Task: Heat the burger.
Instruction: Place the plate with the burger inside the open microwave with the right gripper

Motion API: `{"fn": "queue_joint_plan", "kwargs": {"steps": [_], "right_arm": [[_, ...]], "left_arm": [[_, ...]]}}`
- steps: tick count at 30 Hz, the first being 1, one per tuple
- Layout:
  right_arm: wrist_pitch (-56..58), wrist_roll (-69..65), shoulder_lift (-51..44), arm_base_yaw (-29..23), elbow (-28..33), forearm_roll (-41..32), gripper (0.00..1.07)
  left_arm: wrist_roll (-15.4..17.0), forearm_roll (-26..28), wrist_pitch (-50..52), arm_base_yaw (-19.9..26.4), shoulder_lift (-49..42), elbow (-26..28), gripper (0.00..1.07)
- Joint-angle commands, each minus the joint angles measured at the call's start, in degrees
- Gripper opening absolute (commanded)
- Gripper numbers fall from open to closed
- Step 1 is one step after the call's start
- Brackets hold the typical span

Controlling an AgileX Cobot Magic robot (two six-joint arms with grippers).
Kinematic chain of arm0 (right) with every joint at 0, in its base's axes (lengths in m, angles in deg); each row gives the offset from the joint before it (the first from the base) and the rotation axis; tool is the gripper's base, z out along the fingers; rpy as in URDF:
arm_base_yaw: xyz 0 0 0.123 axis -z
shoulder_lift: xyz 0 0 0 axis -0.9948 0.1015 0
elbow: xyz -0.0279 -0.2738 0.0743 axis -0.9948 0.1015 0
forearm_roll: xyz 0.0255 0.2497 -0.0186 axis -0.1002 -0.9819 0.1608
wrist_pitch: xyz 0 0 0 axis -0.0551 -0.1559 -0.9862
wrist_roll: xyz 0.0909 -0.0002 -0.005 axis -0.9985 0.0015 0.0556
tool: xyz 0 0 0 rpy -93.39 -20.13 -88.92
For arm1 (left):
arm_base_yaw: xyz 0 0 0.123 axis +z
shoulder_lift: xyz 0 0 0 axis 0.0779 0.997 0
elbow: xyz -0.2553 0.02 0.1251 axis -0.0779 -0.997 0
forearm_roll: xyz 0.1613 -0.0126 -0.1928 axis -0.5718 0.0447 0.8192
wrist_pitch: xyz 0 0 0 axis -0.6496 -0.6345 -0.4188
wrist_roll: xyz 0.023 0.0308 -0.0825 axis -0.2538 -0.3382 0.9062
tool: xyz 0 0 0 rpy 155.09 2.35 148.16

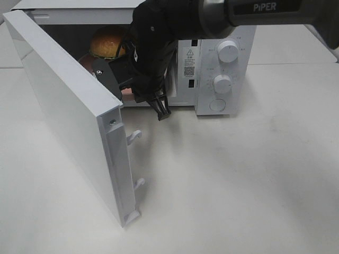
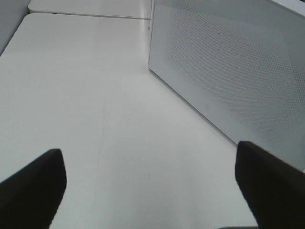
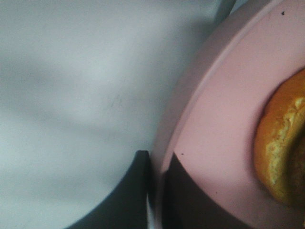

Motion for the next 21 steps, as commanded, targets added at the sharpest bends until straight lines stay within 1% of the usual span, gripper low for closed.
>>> {"fn": "queue_joint_plan", "kwargs": {"steps": [1,2,6,11,21], "right_arm": [[-1.89,-1.95,1.26,0.06,-3.95,2.23,0.00],[-1.89,-1.95,1.26,0.06,-3.95,2.23,0.00],[-1.89,-5.16,3.90,0.06,-7.62,3.72,0.00],[-1.66,-7.91,6.30,0.74,-10.31,4.18,0.00],[-1.72,-7.96,6.93,1.38,-10.71,4.13,0.01]], "left_arm": [[0.46,-0.29,0.74,-0.06,-0.86,-0.23,0.90],[0.46,-0.29,0.74,-0.06,-0.86,-0.23,0.90],[0.46,-0.29,0.74,-0.06,-0.86,-0.23,0.90],[0.46,-0.52,0.74,-0.06,-0.86,-0.23,0.90],[0.46,-0.57,0.74,-0.06,-0.86,-0.23,0.90]]}}
